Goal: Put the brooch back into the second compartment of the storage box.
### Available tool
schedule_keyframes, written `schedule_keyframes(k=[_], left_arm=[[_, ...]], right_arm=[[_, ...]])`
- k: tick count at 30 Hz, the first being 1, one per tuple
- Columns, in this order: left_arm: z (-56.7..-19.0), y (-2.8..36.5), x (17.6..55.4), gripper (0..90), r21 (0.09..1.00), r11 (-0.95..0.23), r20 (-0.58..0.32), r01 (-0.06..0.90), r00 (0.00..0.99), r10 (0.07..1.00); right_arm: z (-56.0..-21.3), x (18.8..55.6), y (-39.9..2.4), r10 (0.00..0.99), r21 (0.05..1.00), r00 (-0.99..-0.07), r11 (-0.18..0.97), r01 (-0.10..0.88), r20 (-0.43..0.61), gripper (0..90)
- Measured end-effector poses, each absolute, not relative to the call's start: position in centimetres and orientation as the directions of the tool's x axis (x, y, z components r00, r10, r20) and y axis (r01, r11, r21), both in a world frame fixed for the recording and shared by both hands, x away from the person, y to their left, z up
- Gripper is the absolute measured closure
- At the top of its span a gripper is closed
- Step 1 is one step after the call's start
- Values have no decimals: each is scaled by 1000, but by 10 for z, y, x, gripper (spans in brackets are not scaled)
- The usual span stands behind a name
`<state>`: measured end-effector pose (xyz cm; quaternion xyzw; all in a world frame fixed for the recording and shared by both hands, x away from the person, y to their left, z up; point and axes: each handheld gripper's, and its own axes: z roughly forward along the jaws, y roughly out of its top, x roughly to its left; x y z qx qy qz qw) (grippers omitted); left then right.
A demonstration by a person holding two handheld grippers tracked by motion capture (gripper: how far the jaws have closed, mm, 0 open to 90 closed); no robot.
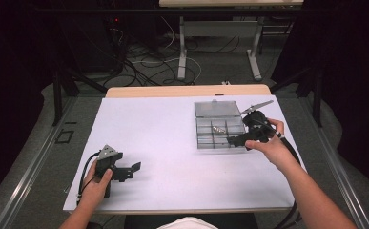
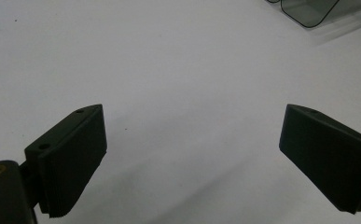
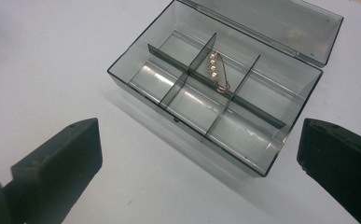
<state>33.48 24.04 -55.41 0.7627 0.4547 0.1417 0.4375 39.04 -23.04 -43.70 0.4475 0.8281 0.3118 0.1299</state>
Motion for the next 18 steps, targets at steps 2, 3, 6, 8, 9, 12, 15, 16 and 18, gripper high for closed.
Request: schedule_keyframes(k=[2,3,6,8,9,12,15,16,18], left_arm=[[-554,241,335,75,796,-203,-182,571,544,819],[-554,241,335,75,796,-203,-181,570,544,819],[-554,241,335,75,795,-203,-182,572,543,820],[-554,241,335,75,795,-201,-182,572,542,820],[-554,241,335,75,795,-200,-183,572,542,820],[-554,242,335,75,791,-204,-185,576,543,819],[-553,242,334,75,790,-205,-184,577,543,819],[-553,241,334,75,791,-203,-186,577,543,819],[-553,242,335,75,790,-205,-185,578,543,819]], right_arm=[[-440,385,-234,825,643,-562,395,656,66,0],[-442,383,-236,826,650,-560,391,651,64,0],[-450,376,-241,823,664,-566,392,637,57,0],[-454,373,-244,829,673,-558,384,632,51,0],[-457,371,-246,827,673,-559,386,631,51,0],[-466,364,-252,836,683,-547,370,630,52,0],[-475,358,-258,840,684,-539,358,635,61,0],[-478,356,-260,843,687,-534,354,635,59,0],[-483,352,-264,846,685,-529,347,640,65,0]])
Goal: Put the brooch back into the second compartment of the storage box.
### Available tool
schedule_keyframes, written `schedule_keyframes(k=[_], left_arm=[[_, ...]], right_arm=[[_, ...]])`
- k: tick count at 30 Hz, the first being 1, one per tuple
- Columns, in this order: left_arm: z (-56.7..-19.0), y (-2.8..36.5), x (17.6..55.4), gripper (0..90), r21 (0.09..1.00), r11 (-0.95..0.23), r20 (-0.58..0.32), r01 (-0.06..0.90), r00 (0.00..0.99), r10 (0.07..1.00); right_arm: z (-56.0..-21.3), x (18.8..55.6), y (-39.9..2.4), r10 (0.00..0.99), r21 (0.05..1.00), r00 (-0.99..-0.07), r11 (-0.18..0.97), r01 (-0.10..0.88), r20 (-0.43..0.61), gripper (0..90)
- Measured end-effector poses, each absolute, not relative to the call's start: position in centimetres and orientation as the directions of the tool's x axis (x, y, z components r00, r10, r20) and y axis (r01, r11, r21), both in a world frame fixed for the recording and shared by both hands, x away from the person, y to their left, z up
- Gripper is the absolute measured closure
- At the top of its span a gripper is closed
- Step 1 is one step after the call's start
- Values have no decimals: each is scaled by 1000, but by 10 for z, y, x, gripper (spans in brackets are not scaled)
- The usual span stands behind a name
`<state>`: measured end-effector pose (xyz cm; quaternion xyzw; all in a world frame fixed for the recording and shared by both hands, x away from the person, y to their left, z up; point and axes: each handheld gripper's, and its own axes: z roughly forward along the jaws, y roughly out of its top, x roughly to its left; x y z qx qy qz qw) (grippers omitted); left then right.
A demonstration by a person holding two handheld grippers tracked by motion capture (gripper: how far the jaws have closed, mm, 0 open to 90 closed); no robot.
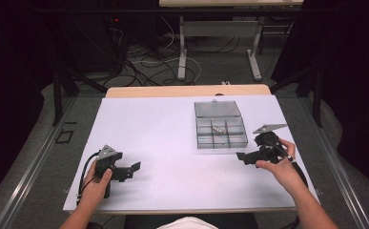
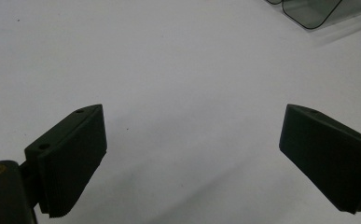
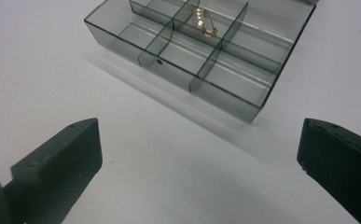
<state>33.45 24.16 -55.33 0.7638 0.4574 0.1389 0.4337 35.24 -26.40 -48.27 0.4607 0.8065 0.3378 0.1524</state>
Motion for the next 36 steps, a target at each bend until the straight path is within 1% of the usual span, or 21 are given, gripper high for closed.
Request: schedule_keyframes(k=[9,20,23,25,27,30,36], left_arm=[[-553,241,335,75,789,-205,-185,579,542,820],[-554,241,334,75,792,-203,-183,576,541,821],[-554,242,335,75,792,-206,-182,575,544,819],[-553,242,335,75,792,-206,-182,575,544,819],[-553,243,335,75,788,-218,-174,575,549,818],[-553,243,335,75,791,-206,-182,576,543,820],[-554,243,335,75,796,-199,-181,571,538,823]], right_arm=[[-510,341,-283,869,688,-490,311,656,74,0],[-533,335,-300,893,696,-442,264,668,86,0],[-537,335,-302,894,699,-441,262,666,85,0],[-540,334,-302,902,694,-419,240,679,99,0],[-543,334,-303,905,693,-415,241,679,93,0],[-546,334,-306,911,701,-398,213,681,110,0],[-546,333,-310,917,719,-387,204,664,97,0]])
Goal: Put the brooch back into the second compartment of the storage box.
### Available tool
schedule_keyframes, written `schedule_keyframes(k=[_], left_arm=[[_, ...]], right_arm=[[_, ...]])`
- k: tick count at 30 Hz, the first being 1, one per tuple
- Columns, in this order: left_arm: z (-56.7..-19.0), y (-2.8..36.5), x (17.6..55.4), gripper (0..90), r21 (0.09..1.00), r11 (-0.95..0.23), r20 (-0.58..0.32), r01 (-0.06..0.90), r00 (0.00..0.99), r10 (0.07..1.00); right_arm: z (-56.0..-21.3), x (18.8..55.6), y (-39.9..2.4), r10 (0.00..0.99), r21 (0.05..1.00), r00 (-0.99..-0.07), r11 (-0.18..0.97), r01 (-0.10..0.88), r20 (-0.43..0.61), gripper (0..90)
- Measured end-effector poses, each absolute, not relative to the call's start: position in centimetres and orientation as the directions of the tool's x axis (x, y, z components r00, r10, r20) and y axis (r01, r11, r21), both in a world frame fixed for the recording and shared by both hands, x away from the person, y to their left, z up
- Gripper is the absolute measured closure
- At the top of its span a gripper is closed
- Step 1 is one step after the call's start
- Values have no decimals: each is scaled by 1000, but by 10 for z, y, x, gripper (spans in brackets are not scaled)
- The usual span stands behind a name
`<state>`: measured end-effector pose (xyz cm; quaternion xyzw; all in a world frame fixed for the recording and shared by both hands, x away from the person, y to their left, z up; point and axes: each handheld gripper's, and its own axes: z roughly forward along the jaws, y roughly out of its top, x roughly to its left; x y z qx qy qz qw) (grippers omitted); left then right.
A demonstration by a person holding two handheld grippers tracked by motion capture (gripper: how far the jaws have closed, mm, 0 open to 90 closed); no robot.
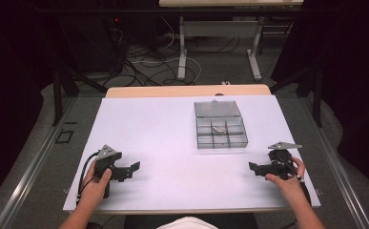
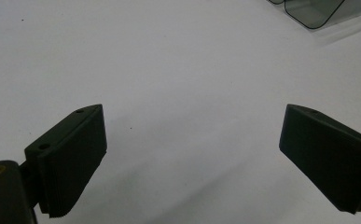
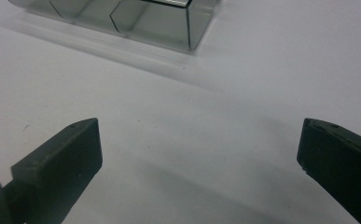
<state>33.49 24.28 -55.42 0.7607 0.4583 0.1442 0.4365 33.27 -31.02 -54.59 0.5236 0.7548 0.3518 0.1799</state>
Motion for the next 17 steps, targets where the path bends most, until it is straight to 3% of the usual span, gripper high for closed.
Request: schedule_keyframes(k=[17], left_arm=[[-555,243,336,75,795,-203,-176,572,537,825]], right_arm=[[-551,331,-316,928,722,-358,176,669,105,0]])
